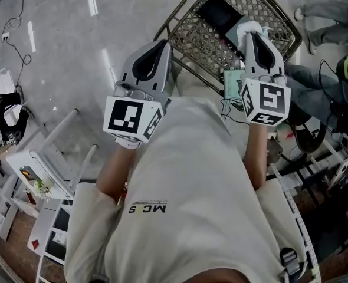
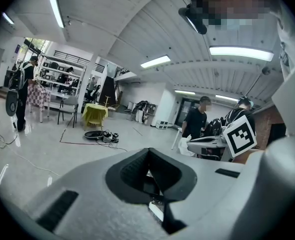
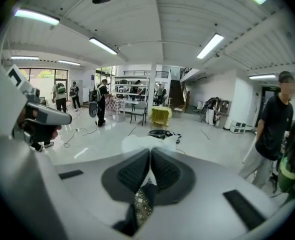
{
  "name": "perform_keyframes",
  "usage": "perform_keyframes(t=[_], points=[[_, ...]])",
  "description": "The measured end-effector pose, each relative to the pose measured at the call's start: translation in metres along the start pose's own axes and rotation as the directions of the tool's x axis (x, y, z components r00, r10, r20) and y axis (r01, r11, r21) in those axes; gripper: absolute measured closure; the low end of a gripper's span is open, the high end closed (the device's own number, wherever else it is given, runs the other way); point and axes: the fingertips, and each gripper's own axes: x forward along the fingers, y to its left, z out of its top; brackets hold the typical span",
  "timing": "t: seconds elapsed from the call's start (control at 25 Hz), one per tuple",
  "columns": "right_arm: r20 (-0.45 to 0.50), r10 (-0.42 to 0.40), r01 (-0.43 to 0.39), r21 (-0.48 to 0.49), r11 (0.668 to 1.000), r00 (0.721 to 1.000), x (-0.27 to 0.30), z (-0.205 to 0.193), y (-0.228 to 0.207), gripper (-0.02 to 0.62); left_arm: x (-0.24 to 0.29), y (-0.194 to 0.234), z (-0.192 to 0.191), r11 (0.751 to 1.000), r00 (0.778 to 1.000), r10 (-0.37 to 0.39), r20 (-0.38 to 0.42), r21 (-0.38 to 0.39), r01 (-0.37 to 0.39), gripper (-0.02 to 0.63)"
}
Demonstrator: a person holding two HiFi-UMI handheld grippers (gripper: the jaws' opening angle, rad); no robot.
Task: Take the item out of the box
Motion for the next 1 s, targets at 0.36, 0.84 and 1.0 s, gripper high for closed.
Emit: perform_keyframes(t=[0.36,0.84,1.0], points=[[0.159,-0.062,0.061,0.012,0.998,0.985,-0.053,0.023,0.006,0.569,-0.009,-0.016,0.01,0.999,0.999,-0.034,0.03,0.007,0.034,0.581],[0.262,-0.126,0.105,0.094,0.99,0.957,-0.086,0.032,-0.006,0.569,-0.004,-0.022,0.032,0.998,0.995,-0.048,0.081,0.042,0.045,0.581],[0.271,-0.134,0.112,0.095,0.989,0.953,-0.088,0.036,-0.011,0.569,-0.003,-0.02,0.04,0.997,0.995,-0.039,0.091,0.068,0.032,0.581]])
